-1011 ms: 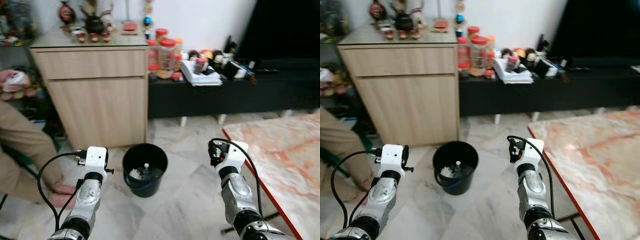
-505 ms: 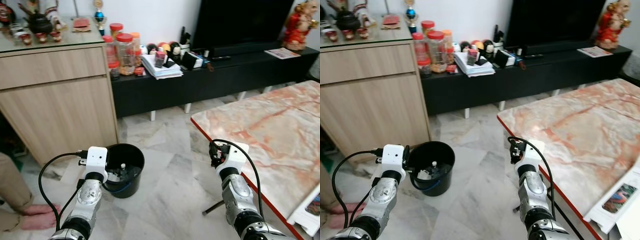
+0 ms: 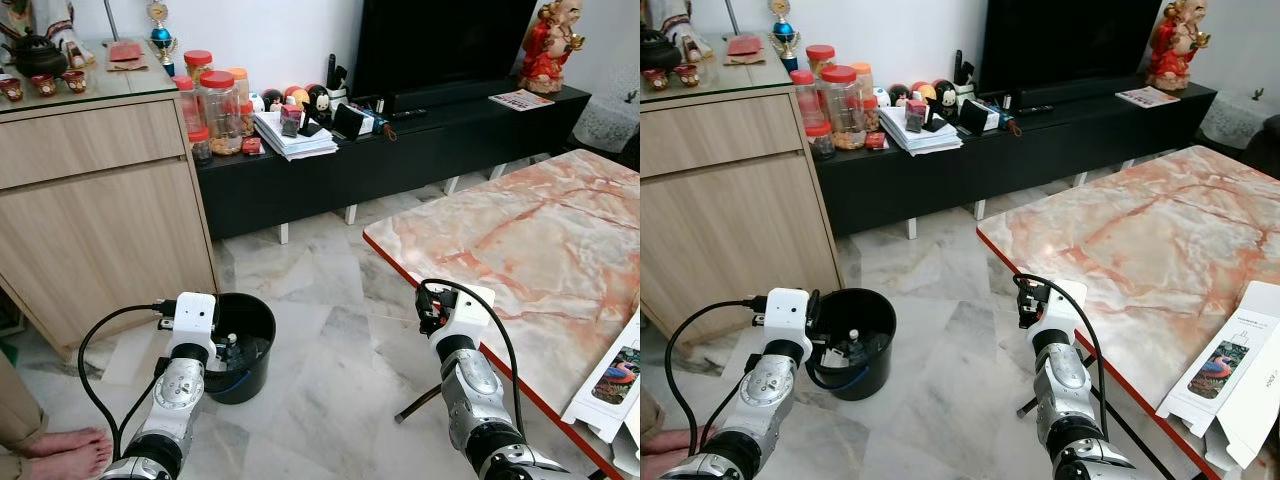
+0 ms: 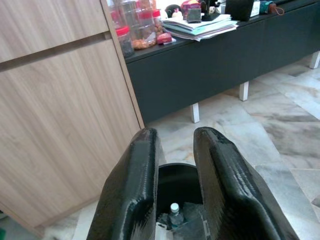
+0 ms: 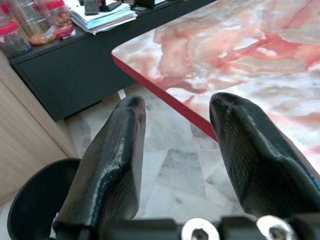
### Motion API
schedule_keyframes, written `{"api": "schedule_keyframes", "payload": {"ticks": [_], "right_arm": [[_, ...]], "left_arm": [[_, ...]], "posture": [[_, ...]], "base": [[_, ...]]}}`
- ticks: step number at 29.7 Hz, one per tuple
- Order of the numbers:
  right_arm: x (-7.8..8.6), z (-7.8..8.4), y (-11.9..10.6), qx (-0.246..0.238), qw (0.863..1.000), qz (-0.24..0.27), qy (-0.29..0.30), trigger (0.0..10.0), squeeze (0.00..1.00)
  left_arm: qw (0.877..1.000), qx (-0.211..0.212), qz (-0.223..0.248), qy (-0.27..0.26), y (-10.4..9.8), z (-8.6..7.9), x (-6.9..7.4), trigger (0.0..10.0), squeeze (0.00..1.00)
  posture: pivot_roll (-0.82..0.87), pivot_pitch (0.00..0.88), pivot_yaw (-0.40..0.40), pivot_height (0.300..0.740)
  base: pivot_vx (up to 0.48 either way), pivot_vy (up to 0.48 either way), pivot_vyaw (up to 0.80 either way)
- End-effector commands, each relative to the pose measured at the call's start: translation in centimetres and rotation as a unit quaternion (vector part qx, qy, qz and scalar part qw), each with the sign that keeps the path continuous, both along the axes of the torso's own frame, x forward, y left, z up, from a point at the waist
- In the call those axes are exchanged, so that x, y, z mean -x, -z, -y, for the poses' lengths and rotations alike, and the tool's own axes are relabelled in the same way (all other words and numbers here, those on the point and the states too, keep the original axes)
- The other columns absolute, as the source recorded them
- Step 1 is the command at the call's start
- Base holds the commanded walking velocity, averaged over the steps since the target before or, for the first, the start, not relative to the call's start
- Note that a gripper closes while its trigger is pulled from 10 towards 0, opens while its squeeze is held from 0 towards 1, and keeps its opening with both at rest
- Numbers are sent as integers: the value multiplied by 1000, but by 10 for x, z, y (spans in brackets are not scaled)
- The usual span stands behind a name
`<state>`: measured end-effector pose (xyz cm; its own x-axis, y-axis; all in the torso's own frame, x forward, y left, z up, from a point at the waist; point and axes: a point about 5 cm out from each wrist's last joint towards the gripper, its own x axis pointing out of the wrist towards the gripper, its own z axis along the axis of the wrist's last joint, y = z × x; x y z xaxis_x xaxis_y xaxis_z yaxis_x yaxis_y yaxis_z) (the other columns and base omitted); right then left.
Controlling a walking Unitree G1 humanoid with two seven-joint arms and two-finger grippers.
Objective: Picking trash to rubbish bin
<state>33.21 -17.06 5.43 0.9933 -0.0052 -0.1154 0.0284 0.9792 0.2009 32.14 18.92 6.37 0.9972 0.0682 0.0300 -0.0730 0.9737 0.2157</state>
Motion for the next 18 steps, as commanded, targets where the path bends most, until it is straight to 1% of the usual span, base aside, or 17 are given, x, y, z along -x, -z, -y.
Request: {"api": "schedule_keyframes", "payload": {"ticks": [1, 11, 18], "right_arm": [[0, 1, -1, 3, 1000, 2, 2, 10000, 0], [1, 1, 0, 3, 1000, 2, 2, 10000, 0], [0, 3, -1, 5, 1000, 4, 3, 10000, 0]], "left_arm": [[1000, -1, 14, 10, -5, 5, -3, 10000, 0], [1000, 1, 13, 11, -3, 6, -1, 10000, 0], [1000, 1, 17, 10, -6, 6, -2, 10000, 0]], "posture": [[14, 11, -56, 740], [13, 7, -55, 740], [1, 9, -54, 740]], "base": [[0, 0, -781], [0, 0, -781], [0, 0, -781]]}}
